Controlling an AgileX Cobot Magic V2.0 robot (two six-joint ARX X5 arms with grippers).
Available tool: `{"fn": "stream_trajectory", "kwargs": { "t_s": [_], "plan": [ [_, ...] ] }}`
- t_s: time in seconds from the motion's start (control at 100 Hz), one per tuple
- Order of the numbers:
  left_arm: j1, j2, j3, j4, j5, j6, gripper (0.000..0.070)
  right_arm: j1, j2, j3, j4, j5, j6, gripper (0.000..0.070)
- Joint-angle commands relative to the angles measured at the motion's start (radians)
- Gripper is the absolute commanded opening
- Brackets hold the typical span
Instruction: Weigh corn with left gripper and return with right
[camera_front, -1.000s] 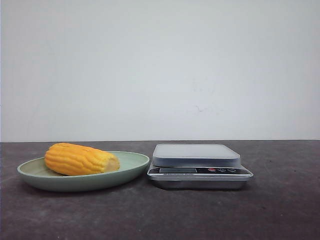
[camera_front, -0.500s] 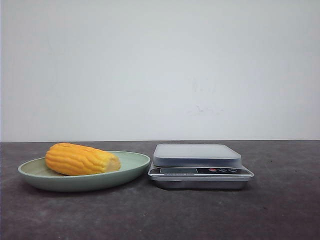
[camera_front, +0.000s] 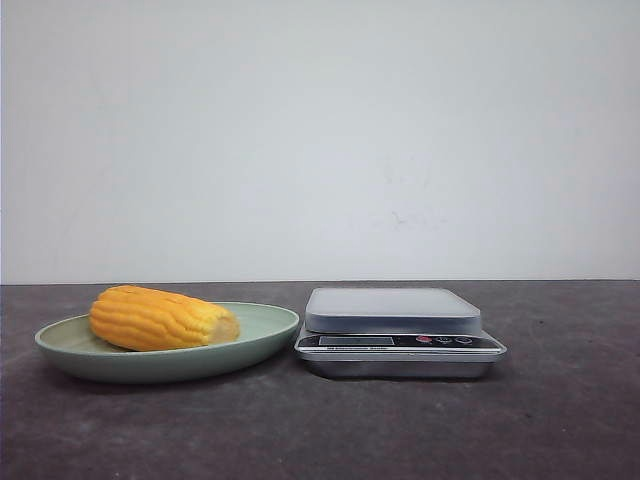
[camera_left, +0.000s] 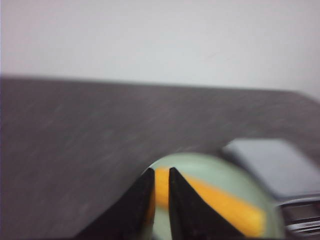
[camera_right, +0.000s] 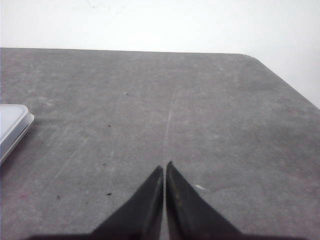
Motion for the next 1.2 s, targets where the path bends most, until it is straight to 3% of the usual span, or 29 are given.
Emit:
{"fn": "stream_trajectory", "kwargs": {
  "t_s": [0.0,0.3,0.64,1.19],
  "plan": [
    [0.014,-0.026,-0.042,0.026,0.001,-0.008,0.0,0.0,-0.001,-0.006,0.01,0.0,-0.001,0.0],
    [0.07,-0.056,-0.205,0.111,-0.008,-0.005,0.0,0.0,-0.001,-0.006,0.011,0.0,-0.001,0.0],
    [0.077,-0.056,-0.203,0.07,-0.084,0.083,0.0,0.0,-0.001,-0.006,0.01,0.0,-0.001,0.0],
    [0.077,-0.056,-0.202,0.07,-0.097,0.077,0.0,0.0,-0.001,-0.006,0.01,0.0,-0.001,0.0]
  ]
}}
